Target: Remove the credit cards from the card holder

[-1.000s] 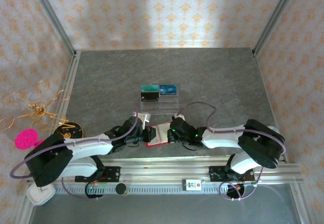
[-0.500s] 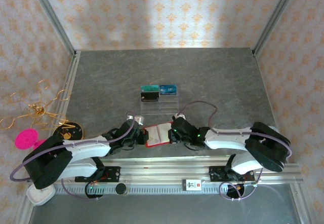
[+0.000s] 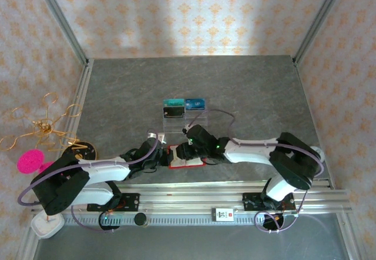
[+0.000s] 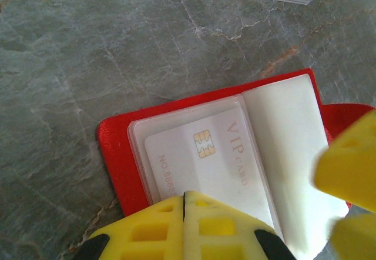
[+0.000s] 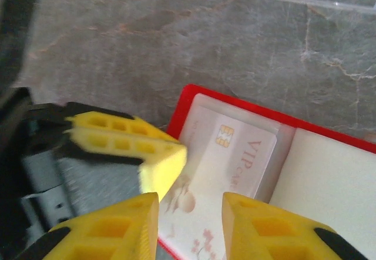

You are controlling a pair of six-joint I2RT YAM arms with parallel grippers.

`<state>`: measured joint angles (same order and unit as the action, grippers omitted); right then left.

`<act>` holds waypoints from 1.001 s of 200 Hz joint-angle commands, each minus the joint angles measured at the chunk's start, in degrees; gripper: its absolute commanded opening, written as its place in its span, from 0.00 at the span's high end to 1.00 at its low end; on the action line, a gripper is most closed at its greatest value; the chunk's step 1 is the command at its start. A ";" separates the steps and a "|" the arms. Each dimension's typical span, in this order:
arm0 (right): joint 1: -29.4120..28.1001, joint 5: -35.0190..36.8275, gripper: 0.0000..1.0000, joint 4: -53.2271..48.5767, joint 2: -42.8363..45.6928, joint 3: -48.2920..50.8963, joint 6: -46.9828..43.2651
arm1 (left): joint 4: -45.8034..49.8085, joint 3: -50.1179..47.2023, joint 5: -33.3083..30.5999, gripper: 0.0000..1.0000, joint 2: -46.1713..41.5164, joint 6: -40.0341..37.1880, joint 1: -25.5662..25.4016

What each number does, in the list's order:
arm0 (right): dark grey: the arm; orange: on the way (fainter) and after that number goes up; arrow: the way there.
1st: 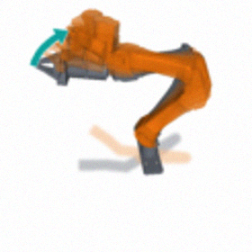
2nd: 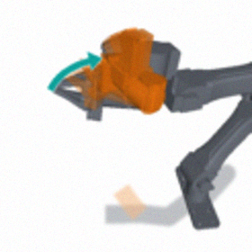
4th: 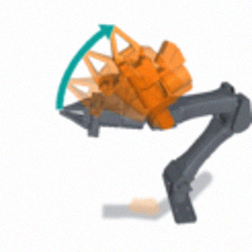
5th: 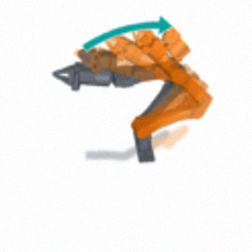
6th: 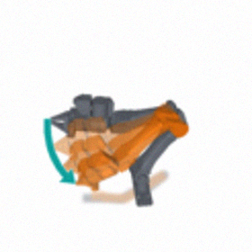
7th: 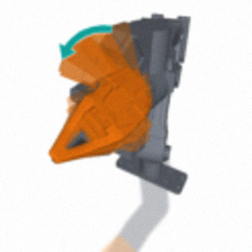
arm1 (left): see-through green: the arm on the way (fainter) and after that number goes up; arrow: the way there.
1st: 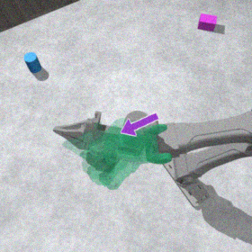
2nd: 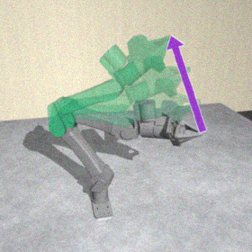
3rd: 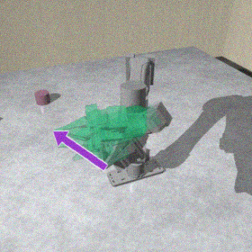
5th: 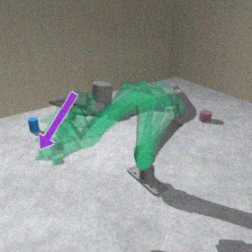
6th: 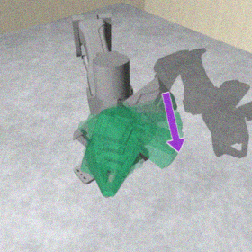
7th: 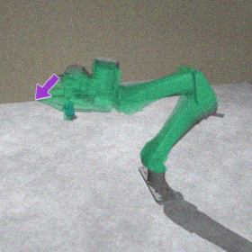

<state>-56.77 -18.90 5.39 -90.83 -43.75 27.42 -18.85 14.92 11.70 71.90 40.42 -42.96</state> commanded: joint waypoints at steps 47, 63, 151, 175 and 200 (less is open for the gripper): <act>2.07 3.02 0.63 -2.19 -3.72 -2.20 4.92 | -0.99 -1.34 0.42 1.00 0.63 -1.22 0.43; 2.02 1.15 0.63 -1.96 -4.42 -2.19 5.11 | -1.07 -1.29 0.56 1.00 0.70 -1.18 0.45; 1.08 -5.57 0.64 -1.39 -5.34 -2.13 5.25 | -2.11 -1.78 1.61 1.00 0.32 -1.03 0.43; 1.12 -6.56 0.64 -0.62 -4.59 -1.46 5.50 | -2.13 -1.82 1.76 1.00 0.19 -1.13 0.43; 1.00 -9.04 0.64 1.20 -4.27 -0.82 5.97 | -2.23 -1.73 1.75 1.00 0.05 -1.03 0.42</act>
<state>-54.98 -23.97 5.43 -95.33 -45.32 32.16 -20.88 14.06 12.27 71.92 40.42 -42.96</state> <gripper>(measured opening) 0.361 0.049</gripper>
